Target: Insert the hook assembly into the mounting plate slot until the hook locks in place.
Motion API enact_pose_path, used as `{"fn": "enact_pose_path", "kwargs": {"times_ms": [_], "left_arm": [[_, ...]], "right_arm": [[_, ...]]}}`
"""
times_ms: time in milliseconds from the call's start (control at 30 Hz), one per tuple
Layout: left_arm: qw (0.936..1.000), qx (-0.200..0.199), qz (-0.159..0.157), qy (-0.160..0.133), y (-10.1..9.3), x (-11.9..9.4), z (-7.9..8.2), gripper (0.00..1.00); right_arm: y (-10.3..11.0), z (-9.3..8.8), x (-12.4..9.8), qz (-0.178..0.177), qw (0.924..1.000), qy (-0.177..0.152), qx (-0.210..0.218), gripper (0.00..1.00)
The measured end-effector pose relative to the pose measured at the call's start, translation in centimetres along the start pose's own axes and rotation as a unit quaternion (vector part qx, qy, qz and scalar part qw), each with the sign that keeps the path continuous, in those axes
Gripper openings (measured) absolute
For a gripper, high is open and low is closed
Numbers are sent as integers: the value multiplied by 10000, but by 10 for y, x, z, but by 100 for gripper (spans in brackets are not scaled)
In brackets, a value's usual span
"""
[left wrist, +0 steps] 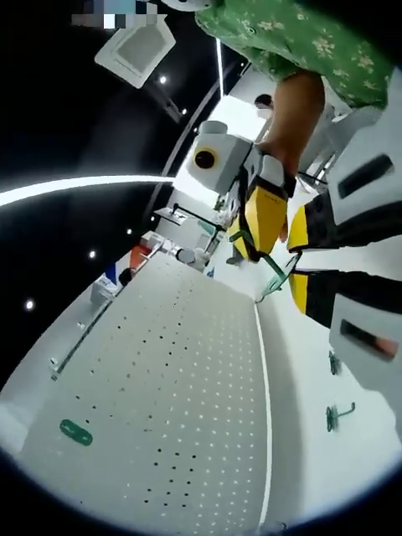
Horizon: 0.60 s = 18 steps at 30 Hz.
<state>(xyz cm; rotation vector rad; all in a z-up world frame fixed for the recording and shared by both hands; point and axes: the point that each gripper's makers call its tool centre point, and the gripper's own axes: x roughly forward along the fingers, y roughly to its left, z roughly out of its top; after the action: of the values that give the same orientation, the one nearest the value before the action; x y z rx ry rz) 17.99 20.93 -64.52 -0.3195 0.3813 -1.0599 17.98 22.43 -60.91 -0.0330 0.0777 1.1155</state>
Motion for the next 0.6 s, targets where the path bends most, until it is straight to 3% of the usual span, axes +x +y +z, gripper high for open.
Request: {"fn": "enact_pose_path", "kwargs": {"times_ms": [200,367,400,600], "left_arm": [[9930,1032,494,278,5,1,-2,8],[9793,1790,789,525,11,0,-4,8],[9740,2001,888,584,13,-1,-4,8],[9584,2564,1047,694,14,-1,-4,8]], "right_arm": [[-3,-7,1,-104,9997,192,-68,1],[-5,-11,1,-171,9993,328,-104,1],[-5,-14,1,-194,9990,388,-123,1],[-6,-16,1,-223,9987,441,-117,1]]}}
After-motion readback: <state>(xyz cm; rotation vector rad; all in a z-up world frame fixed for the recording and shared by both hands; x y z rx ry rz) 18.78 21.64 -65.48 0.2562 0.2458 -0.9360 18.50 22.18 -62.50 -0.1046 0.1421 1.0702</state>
